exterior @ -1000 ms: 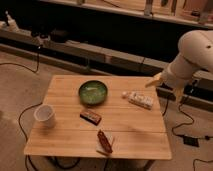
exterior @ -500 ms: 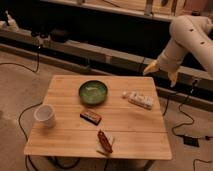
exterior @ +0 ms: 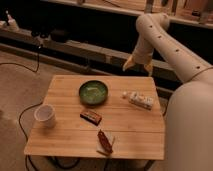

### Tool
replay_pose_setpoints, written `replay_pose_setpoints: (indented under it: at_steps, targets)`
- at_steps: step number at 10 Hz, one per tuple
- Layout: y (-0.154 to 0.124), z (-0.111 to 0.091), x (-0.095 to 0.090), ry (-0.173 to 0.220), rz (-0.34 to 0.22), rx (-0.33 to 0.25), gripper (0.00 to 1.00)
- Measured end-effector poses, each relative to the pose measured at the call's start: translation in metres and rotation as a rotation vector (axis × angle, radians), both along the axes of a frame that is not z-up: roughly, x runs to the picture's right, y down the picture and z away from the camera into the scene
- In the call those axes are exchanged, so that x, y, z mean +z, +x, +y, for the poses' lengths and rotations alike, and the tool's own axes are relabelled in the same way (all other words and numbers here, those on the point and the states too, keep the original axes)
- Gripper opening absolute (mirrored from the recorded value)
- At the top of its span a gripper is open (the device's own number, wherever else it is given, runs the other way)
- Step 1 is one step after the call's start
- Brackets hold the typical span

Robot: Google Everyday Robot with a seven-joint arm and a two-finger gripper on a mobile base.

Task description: Move the arm in a circular motion

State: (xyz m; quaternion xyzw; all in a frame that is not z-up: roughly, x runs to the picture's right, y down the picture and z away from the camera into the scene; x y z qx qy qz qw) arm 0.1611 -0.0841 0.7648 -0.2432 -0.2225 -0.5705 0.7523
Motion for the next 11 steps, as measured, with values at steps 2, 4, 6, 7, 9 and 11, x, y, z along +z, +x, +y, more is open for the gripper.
replay_pose_setpoints:
  at_steps: [2, 4, 6, 7, 9, 11]
  targets:
    - [-0.047, 0.006, 0.014, 0.017, -0.036, -0.063, 0.80]
    - [-0.095, 0.028, 0.008, 0.031, -0.088, -0.079, 0.80]
    - [-0.134, 0.058, -0.016, 0.049, -0.141, -0.093, 0.80]
    - [-0.153, 0.079, -0.035, 0.054, -0.171, -0.109, 0.80]
    - [-0.168, 0.116, -0.061, 0.036, -0.208, -0.118, 0.80]
    - [-0.156, 0.148, -0.075, -0.012, -0.207, -0.084, 0.80]
